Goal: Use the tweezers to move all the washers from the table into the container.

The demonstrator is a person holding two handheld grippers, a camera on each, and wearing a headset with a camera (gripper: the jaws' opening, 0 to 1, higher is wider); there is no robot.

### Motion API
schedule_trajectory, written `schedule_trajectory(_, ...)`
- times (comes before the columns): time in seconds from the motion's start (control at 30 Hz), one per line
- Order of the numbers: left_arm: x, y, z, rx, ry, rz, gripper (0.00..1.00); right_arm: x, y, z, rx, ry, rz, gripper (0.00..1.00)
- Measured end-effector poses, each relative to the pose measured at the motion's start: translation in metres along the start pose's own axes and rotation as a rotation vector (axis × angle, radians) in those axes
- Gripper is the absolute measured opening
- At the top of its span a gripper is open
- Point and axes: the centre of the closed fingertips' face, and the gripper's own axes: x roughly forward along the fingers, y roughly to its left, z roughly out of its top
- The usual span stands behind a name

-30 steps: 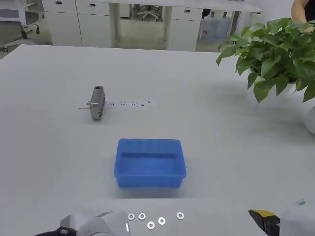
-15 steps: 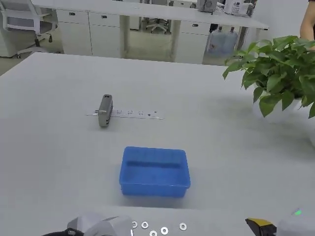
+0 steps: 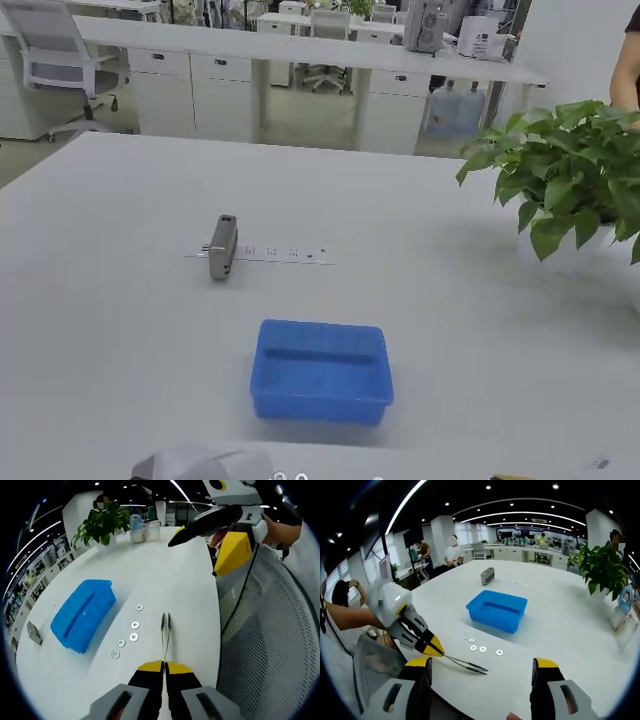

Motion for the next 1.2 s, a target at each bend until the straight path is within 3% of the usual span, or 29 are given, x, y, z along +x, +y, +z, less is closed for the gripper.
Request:
schedule_trajectory(0.23,-0.017,0.001,0.018,-0.043,-0.057,0.015,0.00,0.001,0.006,-0.003,-0.026,0.017,0.024,0.78)
schedule_trajectory(0.5,-0.034,0.006,0.036,-0.041,-0.112,0.049,0.00,0.002,0.012,-0.006,-0.021,0.024,0.050,0.77)
schedule_trajectory(0.93,-0.051,0.014,0.055,-0.010,-0.151,0.089,0.00,0.004,0.018,-0.015,-0.018,0.042,0.073,0.77)
schedule_trajectory(1.2,-0.054,0.016,0.059,-0.007,-0.162,0.097,0.00,0.007,0.027,-0.022,-0.042,0.072,0.098,0.76)
